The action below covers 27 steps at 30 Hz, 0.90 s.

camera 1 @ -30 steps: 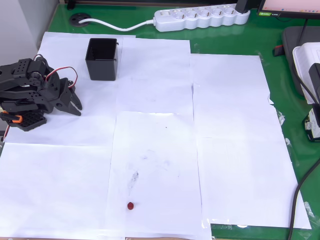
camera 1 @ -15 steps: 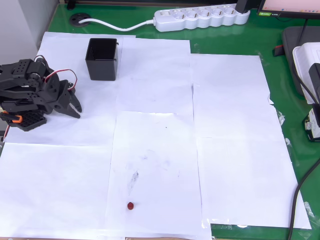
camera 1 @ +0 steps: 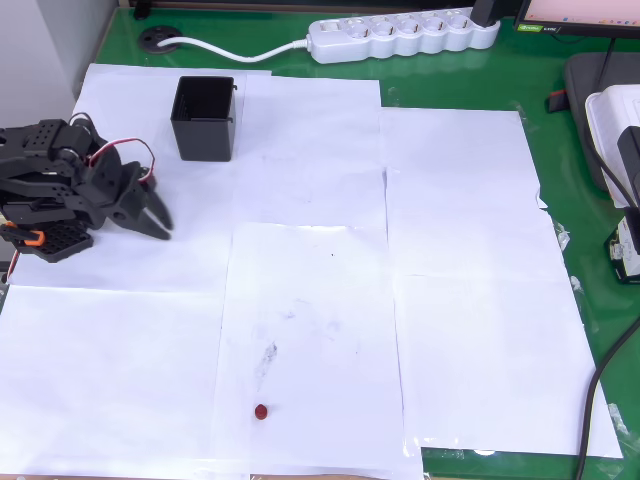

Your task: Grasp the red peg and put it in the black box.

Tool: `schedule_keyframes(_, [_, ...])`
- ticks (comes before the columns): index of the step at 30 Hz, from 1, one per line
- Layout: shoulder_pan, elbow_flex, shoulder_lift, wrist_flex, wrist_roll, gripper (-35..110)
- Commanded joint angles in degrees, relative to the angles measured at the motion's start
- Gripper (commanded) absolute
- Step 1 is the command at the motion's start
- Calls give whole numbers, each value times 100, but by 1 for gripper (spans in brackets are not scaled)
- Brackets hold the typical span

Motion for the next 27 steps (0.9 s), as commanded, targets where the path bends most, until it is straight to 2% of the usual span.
schedule_keyframes(1, [571,633,712,-967,-114,0])
schedule_keyframes(8, [1213,1942,1969,-1424,149,0])
schedule_keyframes(11, [1635,2101,2751,-2435,123,0])
schedule_keyframes(18, [2391,1573,4641,-6126,9,0])
schedule_keyframes(23, [2689,1898,5511,-6460,35,0])
schedule_keyframes(27, [2971,2101,6574,-7277,-105,0])
